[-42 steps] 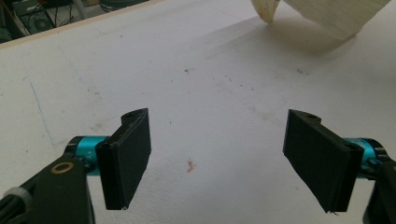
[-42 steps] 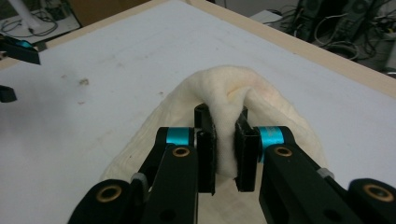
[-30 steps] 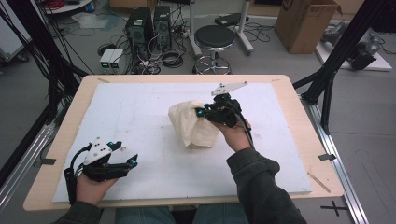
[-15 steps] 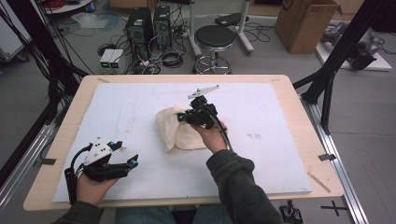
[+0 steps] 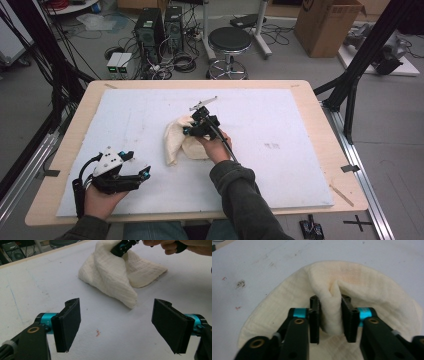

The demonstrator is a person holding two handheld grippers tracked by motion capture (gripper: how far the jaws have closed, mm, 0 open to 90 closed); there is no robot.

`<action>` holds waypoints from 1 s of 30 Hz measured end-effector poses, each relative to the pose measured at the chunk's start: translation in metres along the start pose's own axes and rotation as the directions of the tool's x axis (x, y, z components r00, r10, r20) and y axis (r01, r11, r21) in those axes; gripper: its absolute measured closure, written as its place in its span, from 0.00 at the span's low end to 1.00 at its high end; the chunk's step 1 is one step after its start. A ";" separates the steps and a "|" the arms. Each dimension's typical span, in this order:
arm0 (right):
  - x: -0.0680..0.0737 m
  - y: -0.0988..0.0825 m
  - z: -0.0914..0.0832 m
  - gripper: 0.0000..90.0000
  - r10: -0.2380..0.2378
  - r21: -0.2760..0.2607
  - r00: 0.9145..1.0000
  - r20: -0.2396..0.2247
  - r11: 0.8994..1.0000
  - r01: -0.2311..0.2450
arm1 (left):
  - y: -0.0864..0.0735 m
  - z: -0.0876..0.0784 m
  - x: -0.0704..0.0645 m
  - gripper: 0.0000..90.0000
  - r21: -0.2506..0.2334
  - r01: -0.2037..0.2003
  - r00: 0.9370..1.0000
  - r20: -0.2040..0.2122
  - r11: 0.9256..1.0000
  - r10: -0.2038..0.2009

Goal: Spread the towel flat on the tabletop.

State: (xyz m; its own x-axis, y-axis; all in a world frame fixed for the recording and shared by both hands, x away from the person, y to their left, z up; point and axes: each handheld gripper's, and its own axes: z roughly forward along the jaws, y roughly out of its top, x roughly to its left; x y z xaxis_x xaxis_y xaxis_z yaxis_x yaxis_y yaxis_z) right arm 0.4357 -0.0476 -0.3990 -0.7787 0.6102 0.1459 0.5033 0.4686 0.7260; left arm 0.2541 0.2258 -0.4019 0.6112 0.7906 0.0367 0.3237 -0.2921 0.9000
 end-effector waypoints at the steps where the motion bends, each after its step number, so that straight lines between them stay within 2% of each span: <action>1: 0.000 0.001 -0.004 0.69 -0.005 -0.017 1.000 -0.021 1.000 0.004 | 0.000 0.001 0.000 0.27 -0.001 0.001 1.000 0.003 1.000 -0.001; 2: 0.000 0.001 -0.004 0.69 -0.005 -0.017 1.000 -0.021 1.000 0.004 | 0.000 0.001 -0.001 0.27 0.000 0.000 1.000 0.004 1.000 0.000; 3: 0.001 0.003 -0.012 0.59 -0.018 -0.034 0.999 -0.027 0.999 0.017 | 0.001 0.002 -0.001 0.27 -0.001 0.001 1.000 0.007 1.000 -0.001; 7: 0.002 0.001 -0.036 0.52 -0.048 -0.094 0.998 -0.033 0.995 0.044 | 0.003 0.005 -0.004 0.28 -0.002 -0.002 1.000 0.014 1.000 0.002; 9: 0.000 -0.003 -0.048 0.51 -0.057 -0.108 0.998 -0.036 0.993 0.053 | 0.007 0.009 -0.006 0.29 -0.009 -0.002 1.000 0.027 1.000 0.002; 10: 0.000 -0.003 -0.048 0.51 -0.057 -0.108 0.998 -0.036 0.993 0.053 | 0.007 0.009 -0.006 0.30 -0.009 -0.002 1.000 0.027 1.000 0.002; 11: -0.003 -0.010 -0.062 0.51 -0.061 -0.133 0.998 -0.028 0.989 0.057 | 0.008 0.011 -0.008 0.31 -0.012 -0.003 1.000 0.031 1.000 0.003; 14: -0.006 -0.015 -0.072 0.51 -0.065 -0.139 0.998 -0.022 0.988 0.061 | 0.013 0.016 -0.010 0.33 -0.011 -0.002 0.999 0.050 1.000 0.002; 15: -0.010 -0.022 -0.082 0.51 -0.063 -0.147 0.998 -0.019 0.987 0.060 | 0.014 0.019 -0.011 0.35 -0.011 0.002 0.998 0.056 1.000 -0.002; 19: -0.016 -0.037 -0.098 0.53 -0.073 -0.158 0.997 -0.015 0.985 0.070 | 0.020 0.032 -0.015 0.42 0.000 -0.005 0.997 0.080 1.000 0.005; 24: -0.018 -0.053 -0.105 0.56 -0.080 -0.142 0.997 -0.016 0.987 0.077 | 0.022 0.045 -0.020 0.49 0.007 -0.009 0.995 0.097 1.000 0.008; 25: -0.021 -0.061 -0.105 0.58 -0.081 -0.126 0.996 -0.023 0.989 0.077 | 0.024 0.053 -0.022 0.52 0.013 -0.018 0.995 0.097 1.000 0.016; 26: -0.021 -0.061 -0.105 0.58 -0.081 -0.126 0.996 -0.023 0.989 0.077 | 0.024 0.053 -0.022 0.54 0.013 -0.018 0.995 0.097 1.000 0.016; 30: -0.024 -0.077 -0.097 0.62 -0.073 -0.098 0.997 -0.040 0.993 0.069 | 0.023 0.072 -0.024 0.57 0.053 -0.014 0.994 0.106 0.999 0.008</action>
State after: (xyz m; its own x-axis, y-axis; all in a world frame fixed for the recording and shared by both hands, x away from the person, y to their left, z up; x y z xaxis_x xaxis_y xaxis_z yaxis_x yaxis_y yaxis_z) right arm 0.3791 -0.1604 -0.3936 -0.8276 0.5486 0.1189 0.4093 0.4448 0.7966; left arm 0.2986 0.1615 -0.4130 0.6872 0.7265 -0.0026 0.3529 -0.3307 0.8753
